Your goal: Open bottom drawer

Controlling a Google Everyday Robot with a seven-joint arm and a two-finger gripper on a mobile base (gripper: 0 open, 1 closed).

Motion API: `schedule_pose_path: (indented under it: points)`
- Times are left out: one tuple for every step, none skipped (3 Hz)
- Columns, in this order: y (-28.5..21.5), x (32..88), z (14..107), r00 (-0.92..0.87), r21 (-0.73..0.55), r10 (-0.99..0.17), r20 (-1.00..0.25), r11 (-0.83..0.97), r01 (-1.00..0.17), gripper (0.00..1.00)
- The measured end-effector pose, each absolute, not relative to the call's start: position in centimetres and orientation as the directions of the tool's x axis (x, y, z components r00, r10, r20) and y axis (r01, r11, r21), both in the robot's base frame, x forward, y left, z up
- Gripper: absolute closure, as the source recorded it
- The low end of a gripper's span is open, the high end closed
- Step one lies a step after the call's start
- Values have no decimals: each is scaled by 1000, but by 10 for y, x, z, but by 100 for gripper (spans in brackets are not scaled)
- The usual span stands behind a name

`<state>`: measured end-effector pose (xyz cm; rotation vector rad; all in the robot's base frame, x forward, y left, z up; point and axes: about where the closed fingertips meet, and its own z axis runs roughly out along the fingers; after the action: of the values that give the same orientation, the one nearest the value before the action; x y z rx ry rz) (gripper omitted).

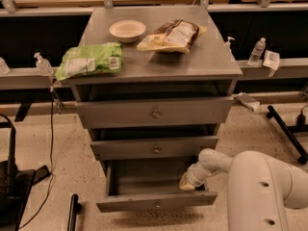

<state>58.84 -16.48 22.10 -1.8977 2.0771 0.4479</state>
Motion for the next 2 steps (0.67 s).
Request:
schedule_pose_path:
  points:
    - [-174, 590, 193, -110, 25, -914, -390, 109, -994, 100]
    - [-174, 595, 184, -113, 34, -912, -394, 108, -994, 100]
